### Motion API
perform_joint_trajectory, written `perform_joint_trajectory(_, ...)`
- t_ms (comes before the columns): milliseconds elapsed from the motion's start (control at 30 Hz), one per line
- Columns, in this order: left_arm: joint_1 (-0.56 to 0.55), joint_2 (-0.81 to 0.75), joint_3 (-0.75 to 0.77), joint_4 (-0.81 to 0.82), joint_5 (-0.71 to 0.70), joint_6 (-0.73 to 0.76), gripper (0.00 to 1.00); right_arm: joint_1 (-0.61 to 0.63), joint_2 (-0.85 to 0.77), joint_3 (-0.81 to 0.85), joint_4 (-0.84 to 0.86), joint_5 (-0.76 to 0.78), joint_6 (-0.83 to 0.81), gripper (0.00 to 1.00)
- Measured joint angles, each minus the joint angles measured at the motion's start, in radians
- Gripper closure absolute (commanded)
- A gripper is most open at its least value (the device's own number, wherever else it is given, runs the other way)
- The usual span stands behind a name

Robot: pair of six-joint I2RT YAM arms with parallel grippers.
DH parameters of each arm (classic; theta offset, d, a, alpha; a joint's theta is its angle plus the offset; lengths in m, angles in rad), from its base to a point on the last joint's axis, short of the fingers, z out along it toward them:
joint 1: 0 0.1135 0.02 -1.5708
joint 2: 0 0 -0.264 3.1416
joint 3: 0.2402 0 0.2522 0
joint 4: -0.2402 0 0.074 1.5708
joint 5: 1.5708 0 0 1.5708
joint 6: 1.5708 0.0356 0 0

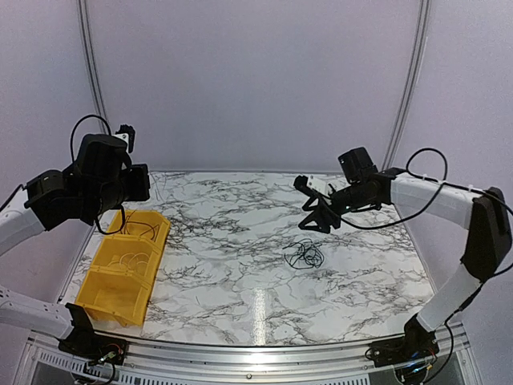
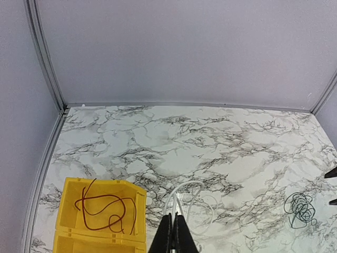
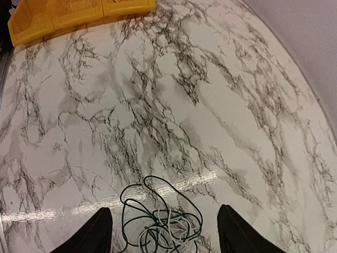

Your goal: Untangle the cables

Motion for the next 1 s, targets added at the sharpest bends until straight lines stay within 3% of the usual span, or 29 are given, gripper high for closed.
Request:
perform_joint_trajectory(200,0.010,-0.034,-0.019,-0.138,-0.015,-0.074,1.00,-0.002,-0.245,-0.095,-0.007,-0.008,-0.016,0.28)
perform_joint_trajectory(467,0.019,-0.085,-0.054,-0.307,-0.016,-0.185,1.00,-0.082,-0.472,-0.423,0.097,0.029,0.029,0.20)
perform_joint_trajectory(767,0.032,-0.146,-0.119,-0.462,-0.034,-0.323,1.00,-0.236,-0.557,-0.510,0.218,0.013,0.089,0.21)
perform_joint_trajectory(1000,0.055,-0.196,-0.127,-0.560,-0.107,-0.410,1.00,-0.268,-0.556,-0.517,0.235,-0.014,0.089,0.21)
